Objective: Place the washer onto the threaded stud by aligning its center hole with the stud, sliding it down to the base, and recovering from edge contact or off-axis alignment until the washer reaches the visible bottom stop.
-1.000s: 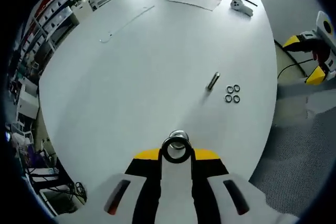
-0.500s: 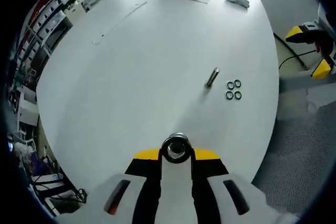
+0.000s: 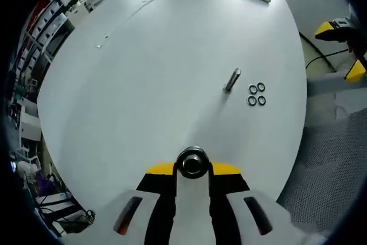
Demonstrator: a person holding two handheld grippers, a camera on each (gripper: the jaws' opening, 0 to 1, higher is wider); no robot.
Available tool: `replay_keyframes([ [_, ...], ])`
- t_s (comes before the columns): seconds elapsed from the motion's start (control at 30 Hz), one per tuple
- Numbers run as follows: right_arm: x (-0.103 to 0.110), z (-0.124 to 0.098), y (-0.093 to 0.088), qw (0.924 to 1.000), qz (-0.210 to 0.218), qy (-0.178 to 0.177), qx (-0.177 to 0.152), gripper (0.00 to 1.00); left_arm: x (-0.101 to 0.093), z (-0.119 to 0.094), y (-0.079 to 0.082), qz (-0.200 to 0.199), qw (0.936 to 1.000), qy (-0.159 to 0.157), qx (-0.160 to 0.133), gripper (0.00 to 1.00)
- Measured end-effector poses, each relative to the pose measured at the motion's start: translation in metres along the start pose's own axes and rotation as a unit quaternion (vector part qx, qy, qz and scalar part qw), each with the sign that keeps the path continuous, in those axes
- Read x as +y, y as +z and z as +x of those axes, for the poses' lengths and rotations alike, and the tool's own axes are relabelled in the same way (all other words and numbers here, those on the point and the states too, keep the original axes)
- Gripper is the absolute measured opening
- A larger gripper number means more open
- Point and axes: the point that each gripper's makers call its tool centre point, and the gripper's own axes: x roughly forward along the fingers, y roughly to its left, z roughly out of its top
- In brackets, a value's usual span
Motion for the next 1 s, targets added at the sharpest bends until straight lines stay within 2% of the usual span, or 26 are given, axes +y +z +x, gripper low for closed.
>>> replay_keyframes([
  [0.13, 0.0, -0.001, 0.0, 1.0, 0.002, -0.001, 0.0, 0.5, 0.0, 0.004, -0.001, 0.007, 1.0, 0.0, 0.006, 0.18],
  [0.2, -0.001, -0.001, -0.001, 1.0, 0.002, -0.002, 0.0, 0.5, -0.007, -0.001, 0.001, 0.011, 0.9999, 0.0, 0.009, 0.18],
  [0.27, -0.001, -0.001, 0.0, 1.0, 0.002, -0.002, 0.0, 0.5, -0.009, 0.004, -0.004, 0.018, 0.9998, 0.001, 0.012, 0.18],
  [0.5, -0.001, -0.002, 0.0, 1.0, 0.003, -0.003, 0.001, 0.5, -0.006, 0.017, -0.003, 0.021, 0.9996, -0.001, 0.018, 0.18],
  [0.6, -0.001, -0.001, 0.0, 1.0, 0.004, -0.004, 0.0, 0.5, -0.002, 0.023, -0.009, 0.021, 0.9995, 0.0, 0.023, 0.19],
  [0.8, -0.002, -0.002, 0.0, 1.0, 0.007, -0.005, -0.001, 0.5, -0.002, 0.035, -0.01, 0.017, 0.9995, -0.001, 0.026, 0.19],
  [0.93, -0.003, -0.002, -0.001, 1.0, 0.006, -0.006, 0.0, 0.5, -0.007, 0.033, -0.009, 0.017, 0.9995, -0.001, 0.027, 0.19],
  [1.0, -0.003, -0.001, -0.001, 1.0, 0.006, -0.006, 0.0, 0.5, -0.003, 0.036, -0.011, 0.017, 0.9995, 0.0, 0.027, 0.19],
])
